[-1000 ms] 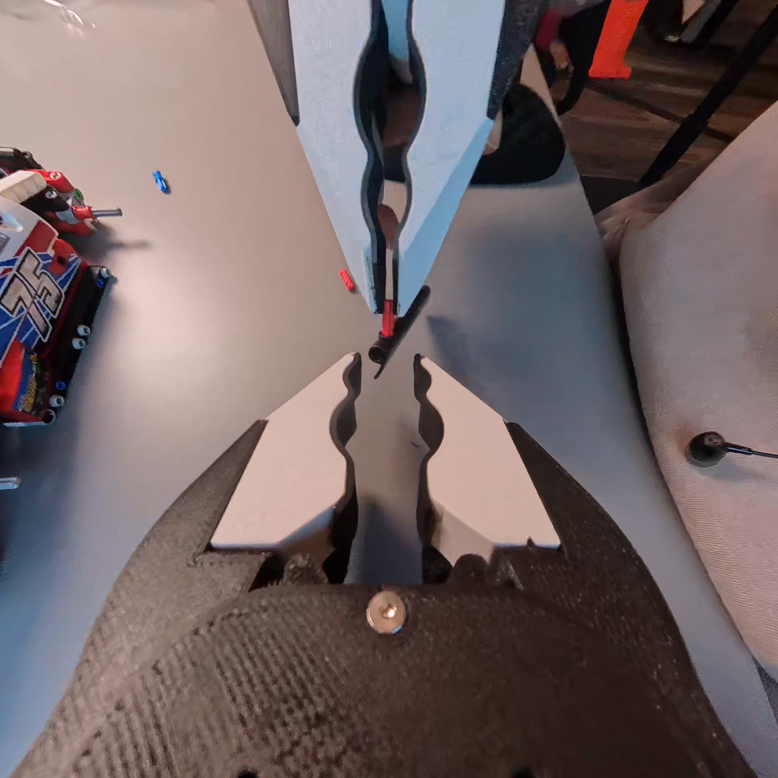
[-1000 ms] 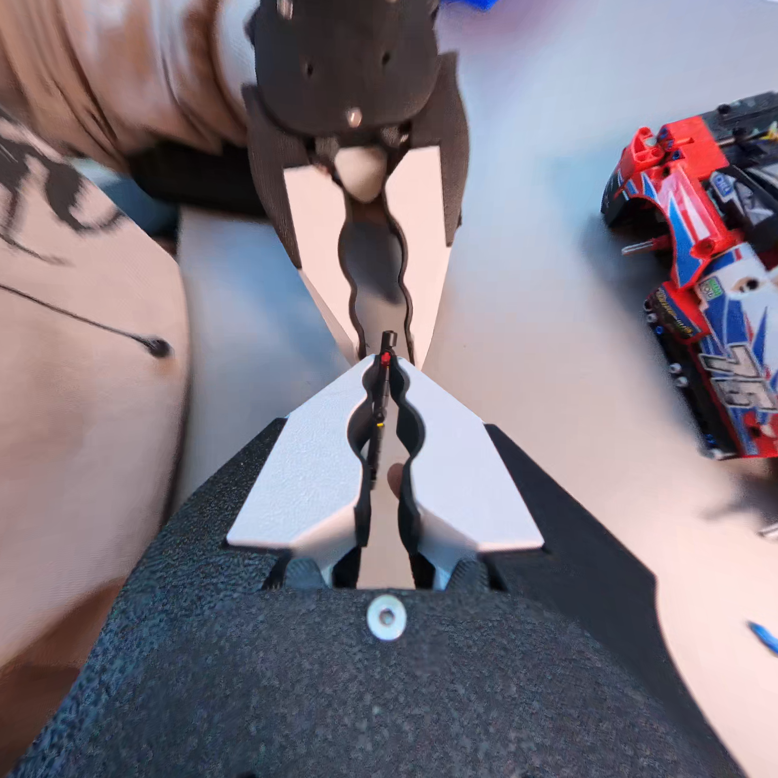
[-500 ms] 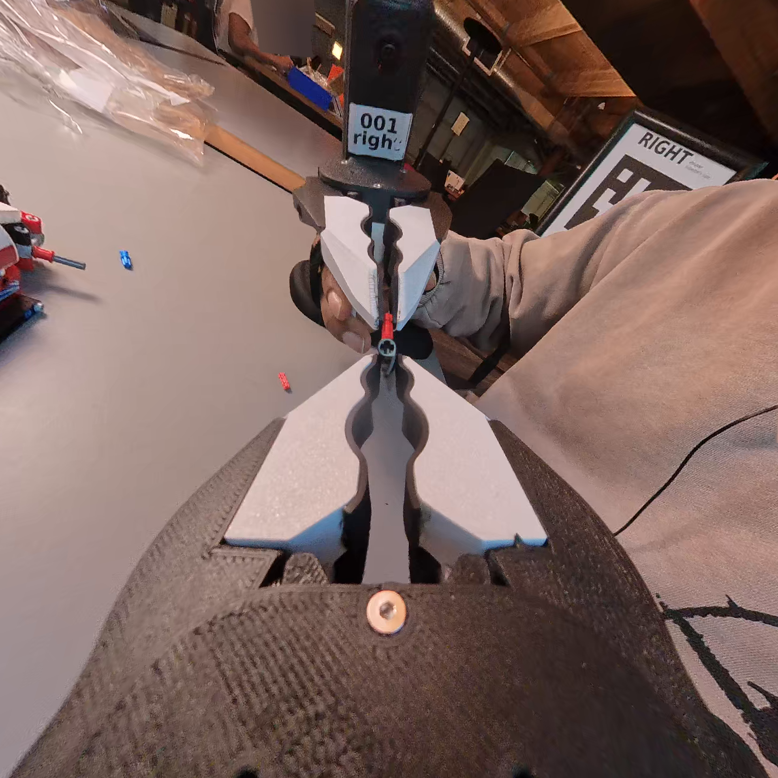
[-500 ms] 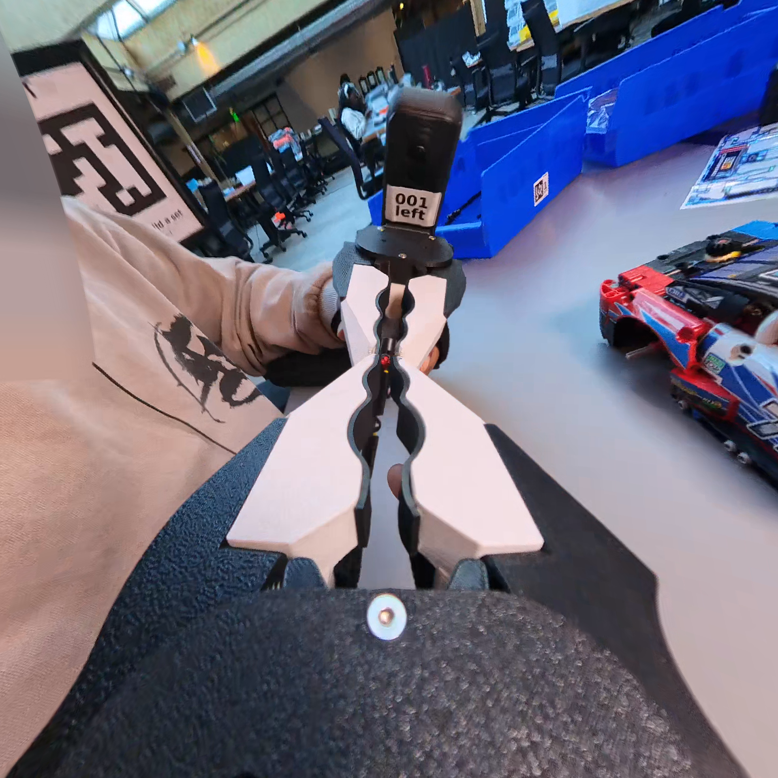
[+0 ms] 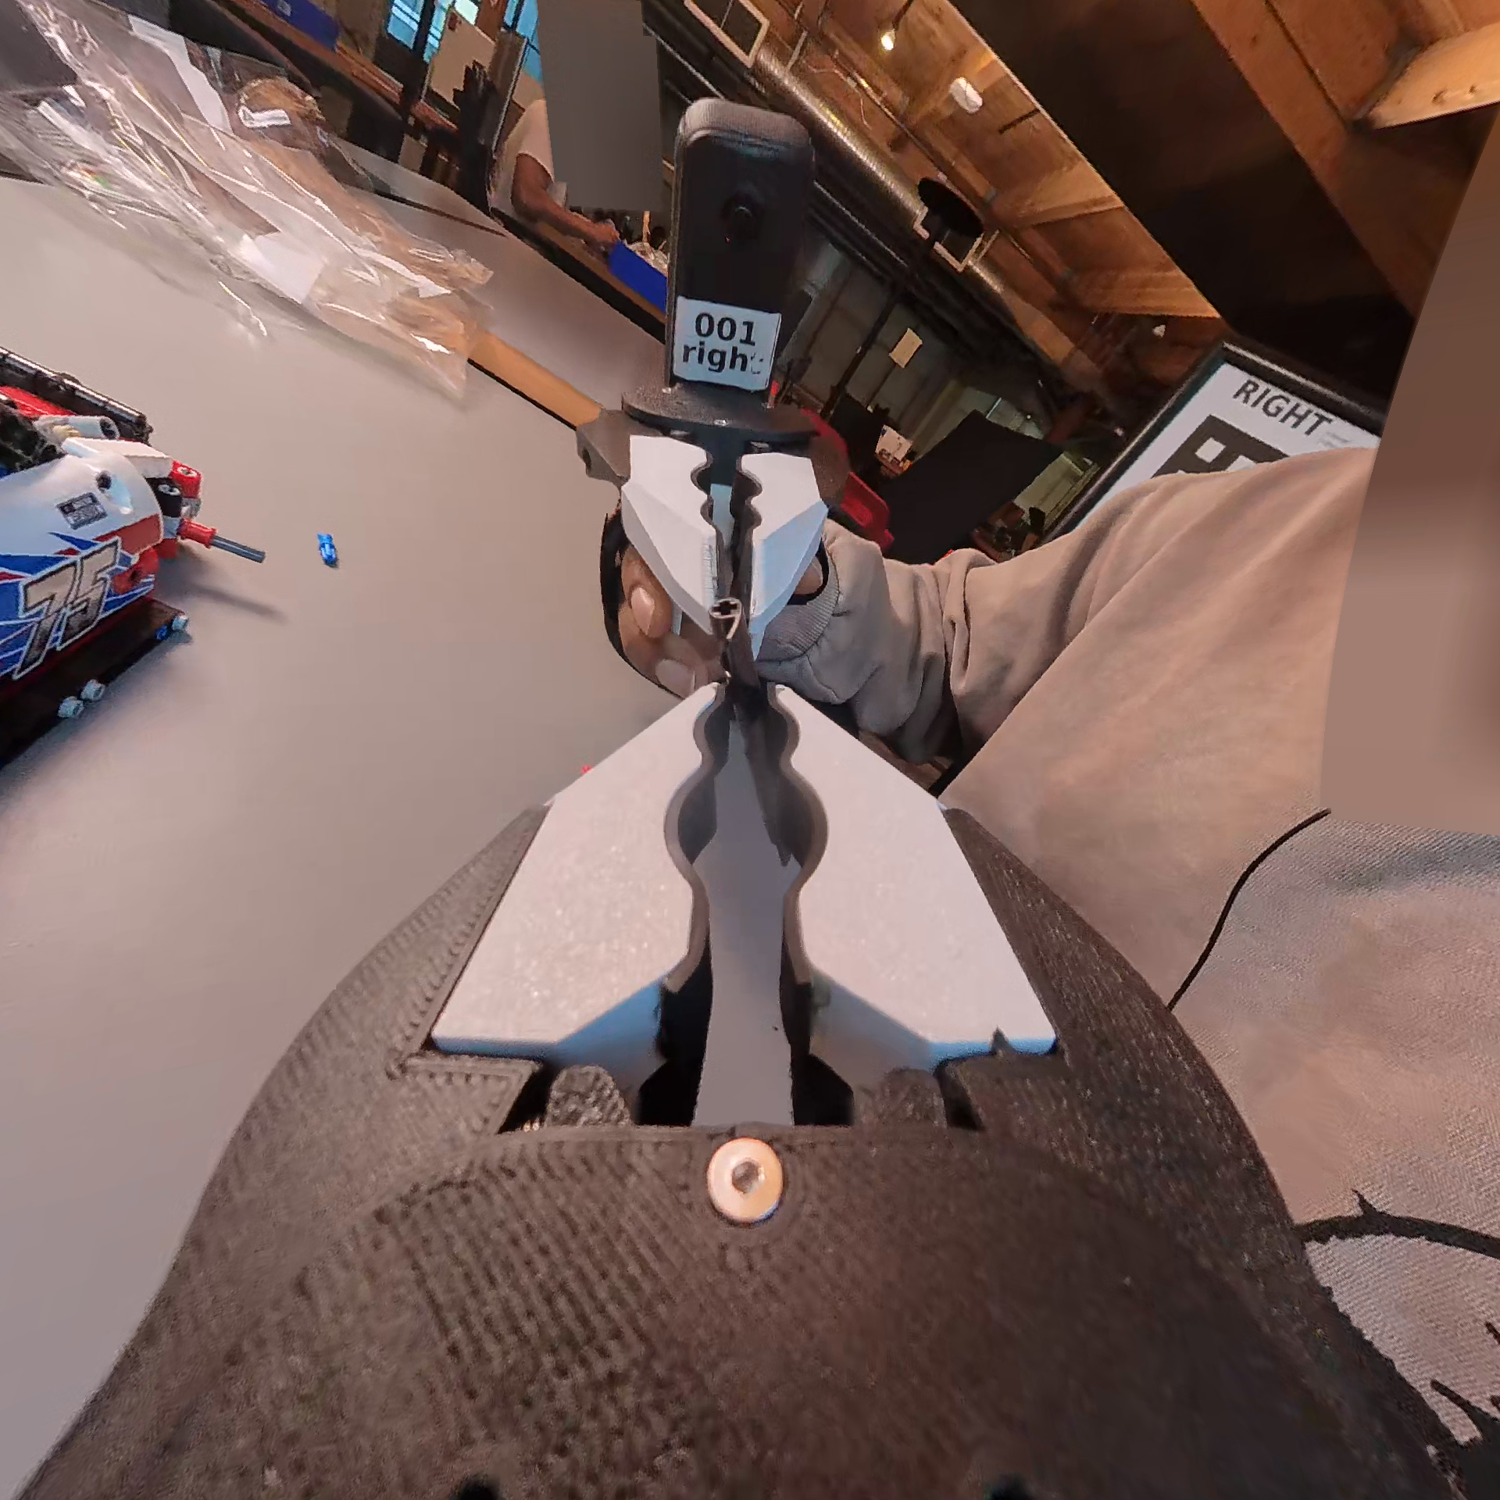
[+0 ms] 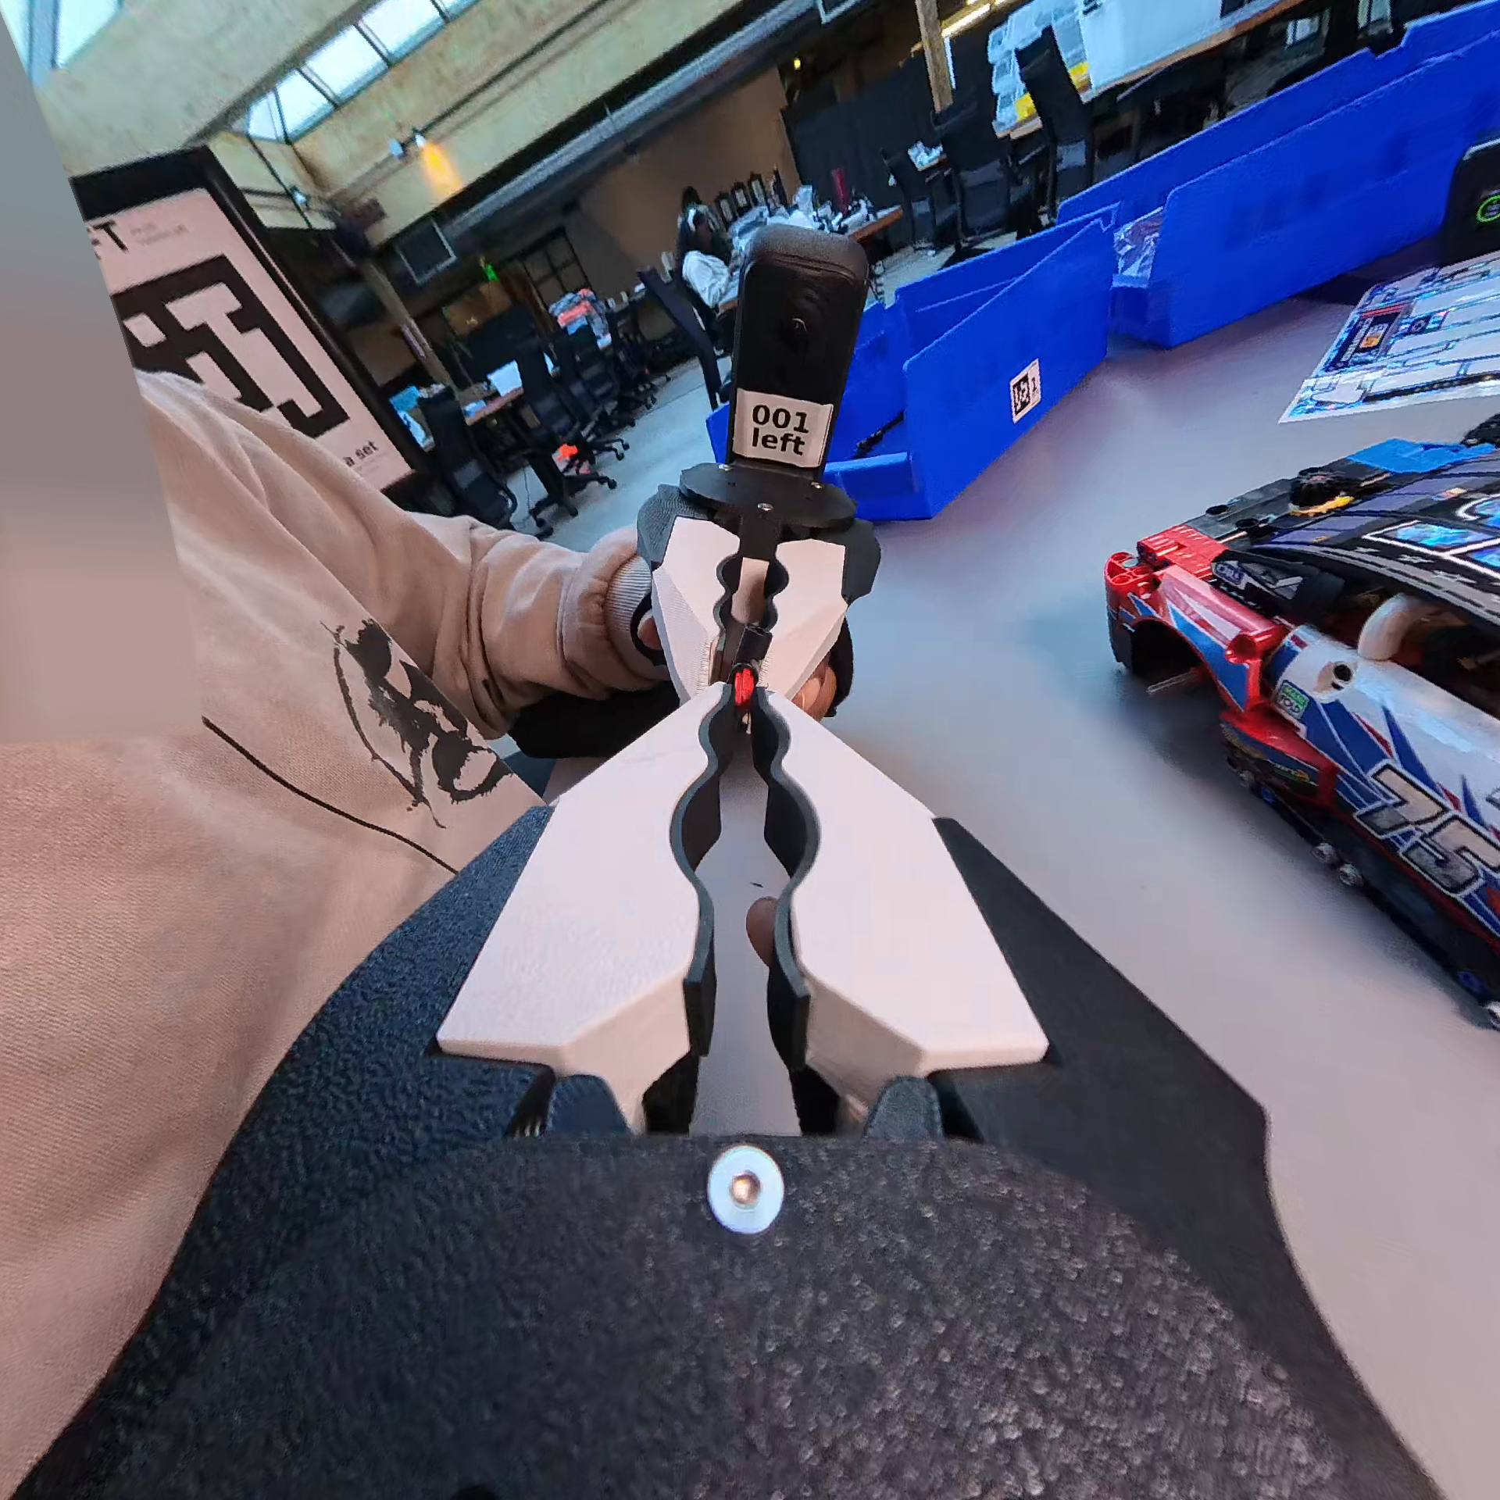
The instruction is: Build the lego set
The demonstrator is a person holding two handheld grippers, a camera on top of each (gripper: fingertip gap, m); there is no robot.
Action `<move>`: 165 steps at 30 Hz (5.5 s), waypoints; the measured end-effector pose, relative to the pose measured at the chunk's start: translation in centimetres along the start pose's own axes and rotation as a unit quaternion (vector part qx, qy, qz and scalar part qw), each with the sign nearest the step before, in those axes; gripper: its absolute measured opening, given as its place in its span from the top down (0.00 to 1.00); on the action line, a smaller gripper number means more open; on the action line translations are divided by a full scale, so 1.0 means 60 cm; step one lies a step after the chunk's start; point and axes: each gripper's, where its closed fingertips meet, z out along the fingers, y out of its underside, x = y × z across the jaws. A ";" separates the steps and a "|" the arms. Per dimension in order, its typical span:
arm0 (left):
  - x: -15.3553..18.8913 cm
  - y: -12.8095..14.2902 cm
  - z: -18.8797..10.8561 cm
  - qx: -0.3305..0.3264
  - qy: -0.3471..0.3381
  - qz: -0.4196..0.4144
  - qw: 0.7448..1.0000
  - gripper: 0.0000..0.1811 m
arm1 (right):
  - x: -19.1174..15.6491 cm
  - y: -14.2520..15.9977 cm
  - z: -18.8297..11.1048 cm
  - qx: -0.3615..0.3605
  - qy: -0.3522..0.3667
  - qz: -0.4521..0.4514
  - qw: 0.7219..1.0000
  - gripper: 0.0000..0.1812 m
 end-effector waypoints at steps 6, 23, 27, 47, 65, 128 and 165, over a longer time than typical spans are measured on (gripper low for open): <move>-0.011 -0.022 -0.004 0.048 0.001 -0.041 0.998 0.97 | 0.012 -0.010 -0.002 0.035 0.009 0.015 0.999 1.00; -0.035 0.025 0.006 -0.075 -0.042 -0.014 0.996 0.97 | 0.024 0.043 -0.008 -0.120 0.065 -0.073 0.988 0.99; -0.033 0.025 0.008 -0.059 -0.036 -0.016 0.997 0.97 | 0.022 0.042 -0.010 -0.103 0.057 -0.060 0.991 0.99; -0.041 0.052 0.006 -0.136 -0.084 0.010 0.987 0.98 | 0.024 0.072 -0.004 -0.150 0.063 -0.061 0.985 1.00; -0.035 0.052 0.013 -0.259 -0.160 0.164 0.938 0.98 | 0.012 0.066 -0.009 -0.174 0.066 -0.078 0.979 1.00; -0.005 0.010 0.000 -0.116 -0.166 0.390 0.898 0.99 | -0.032 0.012 -0.012 0.013 0.042 -0.304 0.952 0.96; -0.082 0.029 0.003 0.013 -0.088 -0.194 0.977 0.99 | 0.060 0.183 -0.099 -0.383 0.067 -0.206 0.898 0.91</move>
